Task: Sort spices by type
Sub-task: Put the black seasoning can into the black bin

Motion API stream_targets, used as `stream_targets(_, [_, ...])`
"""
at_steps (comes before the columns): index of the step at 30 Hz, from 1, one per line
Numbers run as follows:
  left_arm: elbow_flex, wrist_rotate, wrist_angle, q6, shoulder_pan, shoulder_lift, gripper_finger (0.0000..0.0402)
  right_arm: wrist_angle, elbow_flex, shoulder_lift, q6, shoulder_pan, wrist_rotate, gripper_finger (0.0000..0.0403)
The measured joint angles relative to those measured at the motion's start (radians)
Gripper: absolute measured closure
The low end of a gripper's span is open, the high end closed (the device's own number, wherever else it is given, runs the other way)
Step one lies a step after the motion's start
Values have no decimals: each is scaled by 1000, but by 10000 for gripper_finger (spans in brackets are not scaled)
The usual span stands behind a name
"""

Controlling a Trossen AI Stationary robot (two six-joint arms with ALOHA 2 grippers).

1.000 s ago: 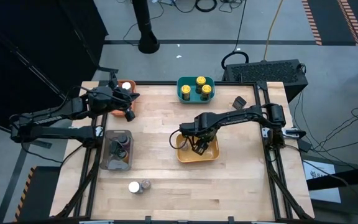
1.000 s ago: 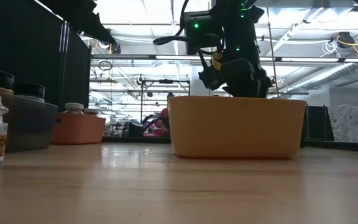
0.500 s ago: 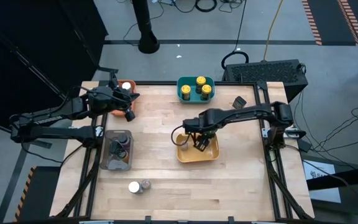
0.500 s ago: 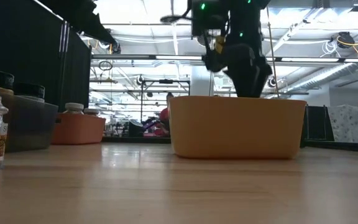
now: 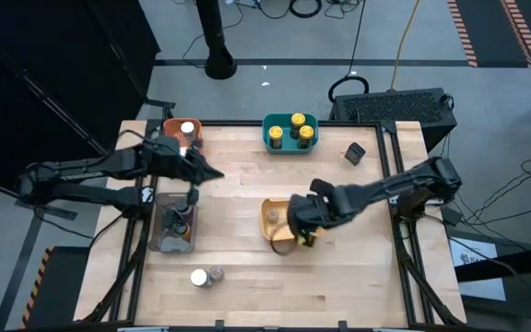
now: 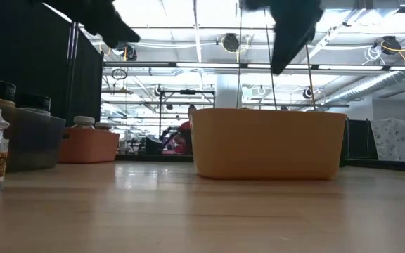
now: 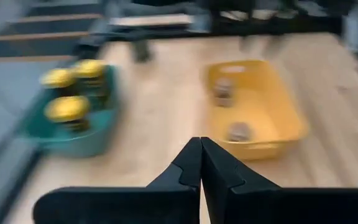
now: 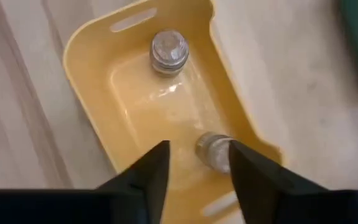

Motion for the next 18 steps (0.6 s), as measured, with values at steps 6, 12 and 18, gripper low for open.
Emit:
stream_targets(6, [-1,-63,117,0,-154,165,397,-23,-33,-81,1,134,189,377])
stream_targets(12, [9,-197,118,23,-289,303,398,48,-158,-210,3,150,263,398])
stream_targets(18, [9,-230,149,-22,-359,425,399,320,-367,-396,-164,64,267,402])
